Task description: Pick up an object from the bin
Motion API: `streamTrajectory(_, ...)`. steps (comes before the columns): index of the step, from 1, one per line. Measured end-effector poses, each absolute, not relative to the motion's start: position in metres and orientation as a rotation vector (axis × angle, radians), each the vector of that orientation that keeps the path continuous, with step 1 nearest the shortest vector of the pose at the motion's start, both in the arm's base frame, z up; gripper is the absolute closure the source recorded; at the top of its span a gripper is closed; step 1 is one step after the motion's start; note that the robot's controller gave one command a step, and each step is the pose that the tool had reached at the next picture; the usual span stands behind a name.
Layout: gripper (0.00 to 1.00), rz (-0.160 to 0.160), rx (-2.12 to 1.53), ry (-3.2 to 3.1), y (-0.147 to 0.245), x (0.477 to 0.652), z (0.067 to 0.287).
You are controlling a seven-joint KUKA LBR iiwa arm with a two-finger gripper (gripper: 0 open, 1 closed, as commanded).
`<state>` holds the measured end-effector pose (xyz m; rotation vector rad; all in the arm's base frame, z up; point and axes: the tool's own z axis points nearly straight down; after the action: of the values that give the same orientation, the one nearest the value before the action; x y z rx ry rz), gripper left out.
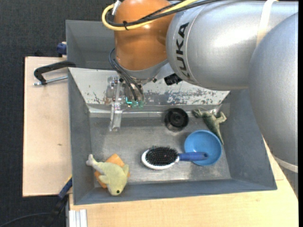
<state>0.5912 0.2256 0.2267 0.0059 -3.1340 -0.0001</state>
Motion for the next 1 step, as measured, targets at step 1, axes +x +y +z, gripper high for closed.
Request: streamTrajectory(1, 0.0, 0.004, 0.0, -3.133, 0.1645, 0.5964, 0.0659)
